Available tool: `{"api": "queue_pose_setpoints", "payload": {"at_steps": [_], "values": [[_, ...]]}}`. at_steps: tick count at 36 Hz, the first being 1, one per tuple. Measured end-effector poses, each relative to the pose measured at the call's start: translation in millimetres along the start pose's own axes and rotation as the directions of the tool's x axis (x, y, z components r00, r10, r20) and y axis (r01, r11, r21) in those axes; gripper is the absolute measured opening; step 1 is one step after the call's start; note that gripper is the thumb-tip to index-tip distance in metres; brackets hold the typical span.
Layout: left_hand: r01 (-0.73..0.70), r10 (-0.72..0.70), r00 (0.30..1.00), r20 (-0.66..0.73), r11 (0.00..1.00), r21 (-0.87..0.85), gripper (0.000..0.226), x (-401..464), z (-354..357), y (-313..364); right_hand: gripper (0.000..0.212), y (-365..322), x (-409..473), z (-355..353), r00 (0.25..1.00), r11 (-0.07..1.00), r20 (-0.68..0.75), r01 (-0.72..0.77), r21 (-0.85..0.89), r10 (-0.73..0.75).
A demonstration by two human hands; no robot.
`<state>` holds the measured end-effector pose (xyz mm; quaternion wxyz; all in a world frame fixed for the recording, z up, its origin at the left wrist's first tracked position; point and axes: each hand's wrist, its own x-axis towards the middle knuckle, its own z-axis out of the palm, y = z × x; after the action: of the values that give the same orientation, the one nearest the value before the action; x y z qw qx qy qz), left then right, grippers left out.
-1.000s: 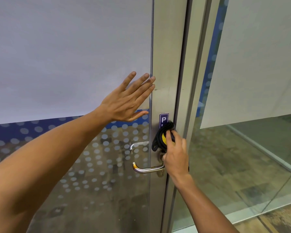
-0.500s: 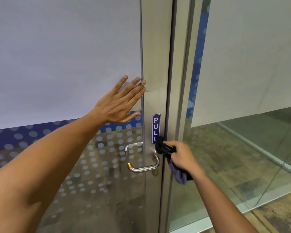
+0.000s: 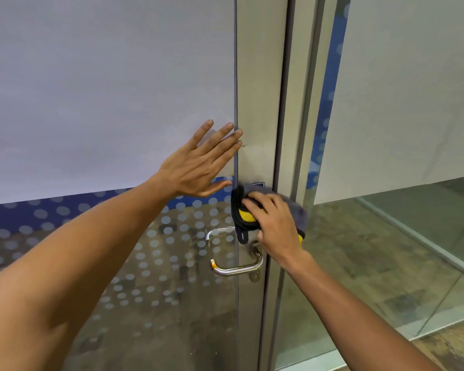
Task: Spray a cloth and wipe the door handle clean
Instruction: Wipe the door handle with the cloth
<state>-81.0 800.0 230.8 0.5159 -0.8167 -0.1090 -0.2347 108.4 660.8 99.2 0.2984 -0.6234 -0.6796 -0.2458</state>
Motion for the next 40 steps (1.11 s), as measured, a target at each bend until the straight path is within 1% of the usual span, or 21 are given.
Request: {"api": "queue_pose_setpoints", "payload": {"at_steps": [5, 12, 14, 16, 17, 18, 19, 20, 21, 22, 23, 24, 25, 26, 28, 31, 33, 37, 40], "values": [[-0.001, 0.001, 1.0, -0.001, 1.0, -0.014, 0.09, 0, 2, 0, 0.058, 1, -26, 19, 0.991, 0.998, 0.123, 0.061, -0.023, -0.057], [-0.01, 0.01, 1.0, -0.018, 1.0, -0.028, 0.089, 0, 4, 0, 0.056, -1, -43, 30, 0.963, 0.997, 0.265, 0.064, -0.049, -0.049], [-0.011, 0.011, 1.0, -0.022, 0.999, -0.035, 0.089, 0, 3, 0, 0.054, 0, -45, 31, 0.95, 0.996, 0.308, 0.078, -0.045, -0.06], [-0.009, 0.008, 1.0, -0.024, 0.999, -0.036, 0.09, 0, 3, 0, 0.052, 3, -44, 30, 0.93, 0.997, 0.361, 0.076, -0.003, -0.07], [-0.007, 0.007, 1.0, -0.025, 0.999, -0.037, 0.09, 0, 2, -1, 0.055, 4, -42, 29, 0.92, 0.997, 0.387, 0.055, 0.045, -0.068], [-0.007, 0.006, 1.0, -0.026, 0.999, -0.038, 0.09, 0, 2, -1, 0.059, 7, -39, 27, 0.907, 0.993, 0.419, -0.002, 0.118, -0.048], [-0.006, 0.005, 1.0, -0.027, 0.999, -0.039, 0.09, 0, 2, -1, 0.061, 10, -34, 22, 0.89, 0.969, 0.456, -0.113, 0.221, 0.0], [-0.006, 0.005, 1.0, -0.026, 0.999, -0.042, 0.09, 0, 2, -1, 0.06, 13, -29, 17, 0.871, 0.905, 0.486, -0.258, 0.338, 0.067], [-0.006, 0.005, 1.0, -0.024, 0.999, -0.046, 0.089, 0, 1, -1, 0.056, 16, -25, 11, 0.86, 0.812, 0.489, -0.384, 0.44, 0.142], [-0.007, 0.006, 1.0, -0.025, 0.999, -0.05, 0.089, 1, 2, -1, 0.051, 21, -22, 5, 0.861, 0.724, 0.458, -0.46, 0.514, 0.221], [-0.006, 0.005, 1.0, -0.027, 0.999, -0.05, 0.088, 0, 2, -1, 0.046, 24, -20, -1, 0.865, 0.666, 0.408, -0.491, 0.561, 0.293], [-0.005, 0.003, 1.0, -0.03, 0.999, -0.05, 0.088, 0, 3, -1, 0.044, 27, -20, -6, 0.863, 0.637, 0.363, -0.505, 0.583, 0.352], [-0.003, 0.001, 1.0, -0.031, 0.999, -0.049, 0.088, 0, 3, -1, 0.046, 29, -20, -10, 0.858, 0.629, 0.33, -0.513, 0.584, 0.394], [-0.002, 0.001, 0.999, -0.032, 0.999, -0.046, 0.088, -1, 4, -1, 0.051, 29, -21, -12, 0.854, 0.635, 0.313, -0.519, 0.572, 0.416], [-0.004, 0.002, 0.999, -0.037, 0.999, -0.041, 0.088, -1, 4, -1, 0.062, 26, -23, -12, 0.866, 0.701, 0.298, -0.5, 0.509, 0.401], [-0.004, 0.003, 0.999, -0.044, 0.999, -0.036, 0.089, -1, 5, -1, 0.071, 18, -29, -4, 0.912, 0.837, 0.285, -0.391, 0.383, 0.296], [-0.006, 0.005, 0.999, -0.049, 0.999, -0.031, 0.089, -2, 5, -1, 0.072, 12, -35, 3, 0.921, 0.891, 0.313, -0.329, 0.313, 0.23], [-0.004, 0.003, 0.999, -0.049, 1.0, -0.026, 0.089, -2, 5, -1, 0.066, -1, -48, 15, 0.878, 0.953, 0.438, -0.273, 0.128, 0.193], [-0.007, 0.005, 0.999, -0.043, 0.999, -0.032, 0.088, -2, 4, -1, 0.066, -5, -50, 17, 0.843, 0.961, 0.504, -0.264, 0.082, 0.189]]}}
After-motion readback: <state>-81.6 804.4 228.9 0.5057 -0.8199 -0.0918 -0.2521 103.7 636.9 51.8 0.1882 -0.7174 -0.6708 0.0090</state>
